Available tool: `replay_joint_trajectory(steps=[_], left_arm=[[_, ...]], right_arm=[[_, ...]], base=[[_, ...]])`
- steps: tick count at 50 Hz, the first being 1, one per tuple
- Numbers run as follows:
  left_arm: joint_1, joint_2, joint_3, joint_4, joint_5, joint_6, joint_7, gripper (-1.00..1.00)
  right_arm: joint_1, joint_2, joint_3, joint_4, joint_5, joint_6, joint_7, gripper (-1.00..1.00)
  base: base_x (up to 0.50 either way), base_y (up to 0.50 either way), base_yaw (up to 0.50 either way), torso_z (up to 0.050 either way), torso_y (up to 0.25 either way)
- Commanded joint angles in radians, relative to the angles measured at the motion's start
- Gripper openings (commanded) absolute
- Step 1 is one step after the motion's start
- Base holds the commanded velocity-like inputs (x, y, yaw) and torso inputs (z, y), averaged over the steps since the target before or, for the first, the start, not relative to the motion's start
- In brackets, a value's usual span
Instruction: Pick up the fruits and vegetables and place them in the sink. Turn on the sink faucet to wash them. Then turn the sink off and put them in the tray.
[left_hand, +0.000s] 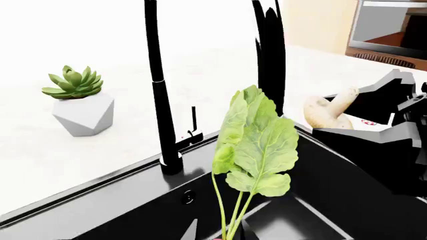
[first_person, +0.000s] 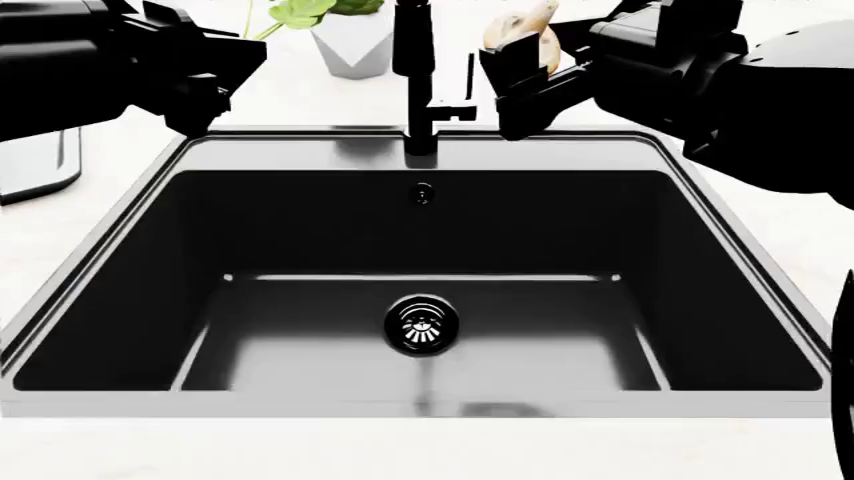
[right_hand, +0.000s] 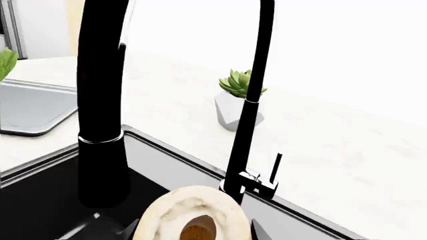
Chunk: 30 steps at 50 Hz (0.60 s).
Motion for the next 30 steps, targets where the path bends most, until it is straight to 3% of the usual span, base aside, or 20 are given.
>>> replay_joint_trajectory(steps=[1,5,21,30], left_arm=[[-0.004,-0.005,-0.002,-0.001,-0.003,0.003,-0.006,-1.0],[-0.001,-0.006,-0.001,-0.002,0.001,0.004,-0.002,-1.0],[0.0,0.001,0.01,-0.01,0.0,0.001,-0.004,-1.0],[0.063,0.042,0.088,-0.09,0.086,-0.03,0.072,-1.0]], right_arm=[[0.014,0.013,0.005,-0.008,0.018,0.014,0.0,-1.0],[0.015,0.015,0.005,-0.004,0.023,0.015,0.003,-1.0],[-0.006,0.003,-0.022,0.013,0.002,-0.024,0.004,-1.0],[-0.04,0.023,-0.166,0.084,-0.08,-0.041,-0.098,-1.0]], base=[[0.48,0.31,0.0,0.0,0.0],[0.45,0.23,0.0,0.0,0.003],[0.15,0.06,0.0,0.0,0.001],[0.0,0.0,0.0,0.0,0.0]])
